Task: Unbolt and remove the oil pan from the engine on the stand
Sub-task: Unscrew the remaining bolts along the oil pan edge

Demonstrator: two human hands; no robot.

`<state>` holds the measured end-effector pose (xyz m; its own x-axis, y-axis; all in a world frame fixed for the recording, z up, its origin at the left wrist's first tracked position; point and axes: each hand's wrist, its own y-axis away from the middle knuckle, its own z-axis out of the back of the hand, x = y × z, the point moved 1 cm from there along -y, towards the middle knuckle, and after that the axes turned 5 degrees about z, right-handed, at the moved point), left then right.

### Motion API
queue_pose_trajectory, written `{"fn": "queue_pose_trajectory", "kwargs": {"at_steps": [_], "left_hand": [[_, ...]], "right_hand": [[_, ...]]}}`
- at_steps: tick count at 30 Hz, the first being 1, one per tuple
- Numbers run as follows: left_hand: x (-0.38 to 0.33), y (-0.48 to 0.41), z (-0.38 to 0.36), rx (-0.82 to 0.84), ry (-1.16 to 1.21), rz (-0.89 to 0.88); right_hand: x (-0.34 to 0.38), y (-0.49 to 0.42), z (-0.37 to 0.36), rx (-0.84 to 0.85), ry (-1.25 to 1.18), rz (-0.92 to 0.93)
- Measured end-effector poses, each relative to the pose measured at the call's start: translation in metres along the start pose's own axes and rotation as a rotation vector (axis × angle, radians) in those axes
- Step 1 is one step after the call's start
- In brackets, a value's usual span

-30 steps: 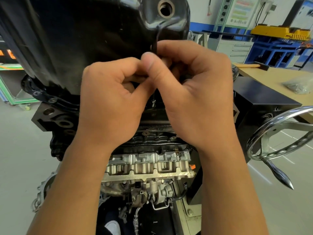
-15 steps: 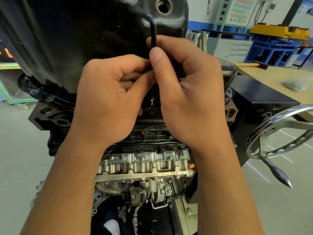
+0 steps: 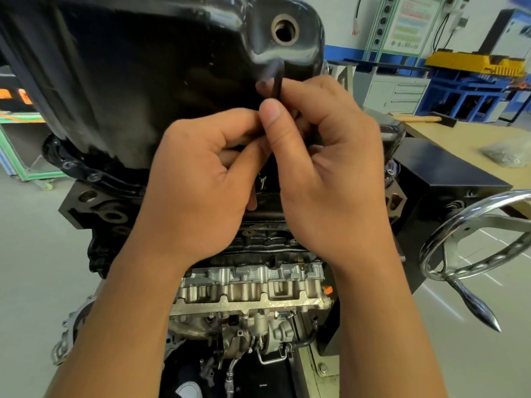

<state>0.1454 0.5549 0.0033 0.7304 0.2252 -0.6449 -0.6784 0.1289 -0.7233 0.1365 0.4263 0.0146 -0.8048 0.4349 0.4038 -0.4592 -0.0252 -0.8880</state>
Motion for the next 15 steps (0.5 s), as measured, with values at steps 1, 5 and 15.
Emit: {"fn": "queue_pose_trajectory", "kwargs": {"at_steps": [1,5,15], "left_hand": [[-0.001,0.000,0.000,-0.035,-0.006,-0.009],[-0.001,-0.002,-0.003,-0.161,-0.051,-0.037],[0.003,-0.005,0.012,0.077,-0.003,0.042]], "right_hand": [[0.000,0.000,0.000,-0.023,-0.021,-0.013],[0.001,0.000,0.003,-0.166,-0.078,0.000],[0.001,-0.003,0.006,0.006,0.025,0.000]]}}
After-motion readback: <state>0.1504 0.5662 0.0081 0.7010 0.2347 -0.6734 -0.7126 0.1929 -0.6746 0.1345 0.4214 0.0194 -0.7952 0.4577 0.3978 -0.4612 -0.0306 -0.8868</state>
